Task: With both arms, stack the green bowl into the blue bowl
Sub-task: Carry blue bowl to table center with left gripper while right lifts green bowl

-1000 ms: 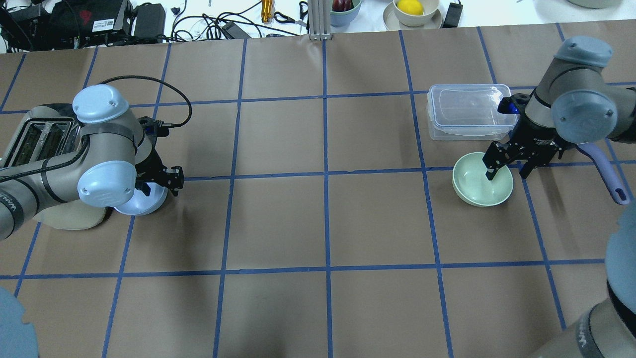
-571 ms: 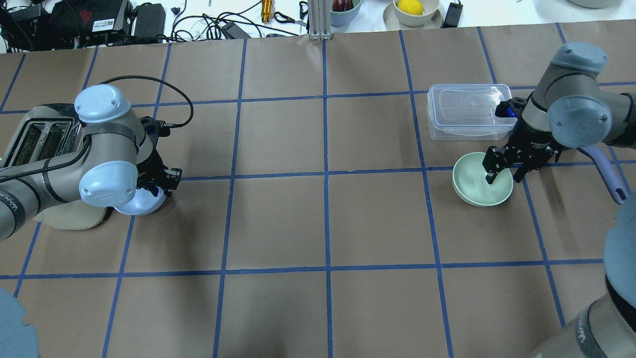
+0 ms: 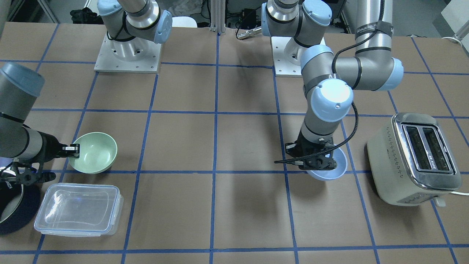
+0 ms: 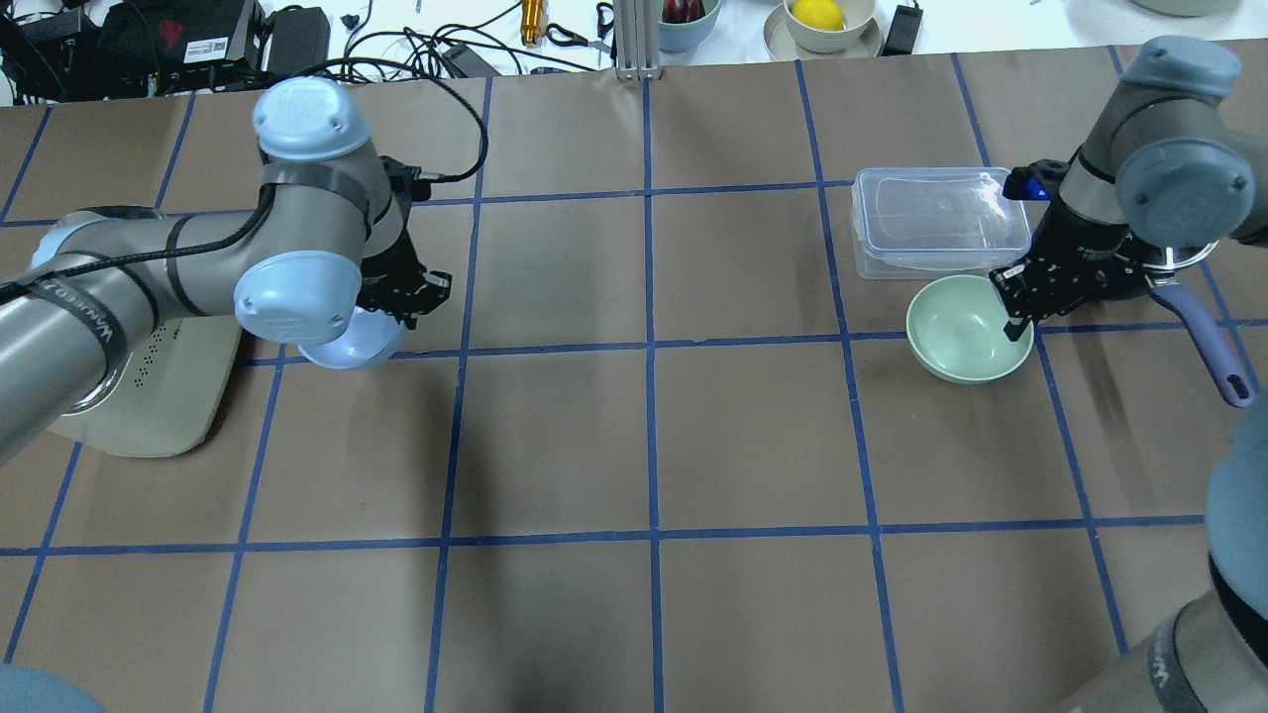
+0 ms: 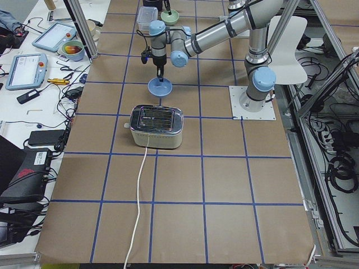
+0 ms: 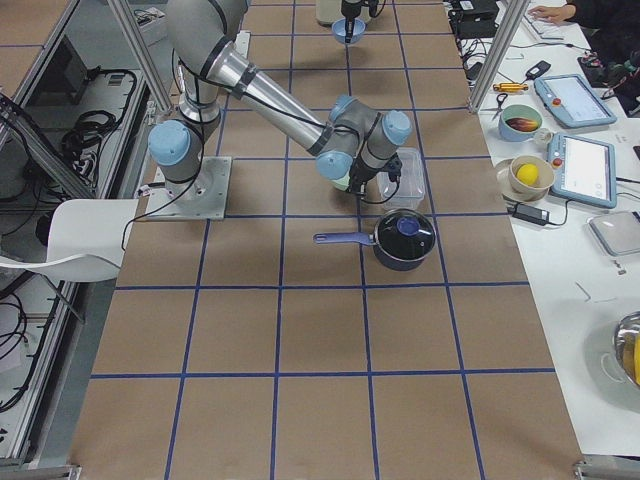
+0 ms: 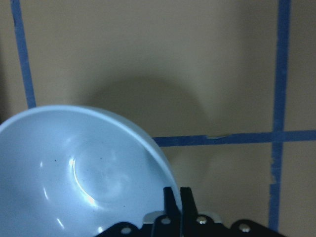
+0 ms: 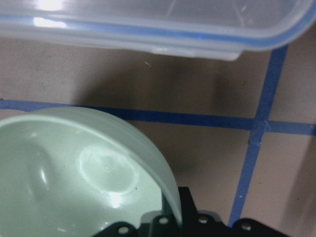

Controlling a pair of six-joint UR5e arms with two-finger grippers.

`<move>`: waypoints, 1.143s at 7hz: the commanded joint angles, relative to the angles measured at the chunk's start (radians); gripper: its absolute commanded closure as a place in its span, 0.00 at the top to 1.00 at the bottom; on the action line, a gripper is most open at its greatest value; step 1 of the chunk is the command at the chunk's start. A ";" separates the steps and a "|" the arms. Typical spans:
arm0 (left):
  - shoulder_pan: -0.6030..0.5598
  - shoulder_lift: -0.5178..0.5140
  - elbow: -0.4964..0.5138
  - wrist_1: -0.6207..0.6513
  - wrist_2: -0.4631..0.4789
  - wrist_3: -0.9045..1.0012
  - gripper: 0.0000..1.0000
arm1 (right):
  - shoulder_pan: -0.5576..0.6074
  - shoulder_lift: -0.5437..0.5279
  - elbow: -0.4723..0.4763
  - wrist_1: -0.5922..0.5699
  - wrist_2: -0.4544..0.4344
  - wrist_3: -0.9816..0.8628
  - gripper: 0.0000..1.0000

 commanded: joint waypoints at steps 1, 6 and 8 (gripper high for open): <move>-0.194 -0.082 0.129 0.003 -0.097 -0.259 0.00 | 0.000 0.000 -0.139 0.135 0.015 -0.001 0.00; -0.388 -0.249 0.260 0.054 -0.082 -0.455 0.00 | -0.001 0.002 -0.139 0.137 0.043 -0.015 0.00; -0.406 -0.251 0.252 0.052 -0.068 -0.461 0.00 | -0.001 0.002 -0.139 0.139 0.045 -0.012 0.00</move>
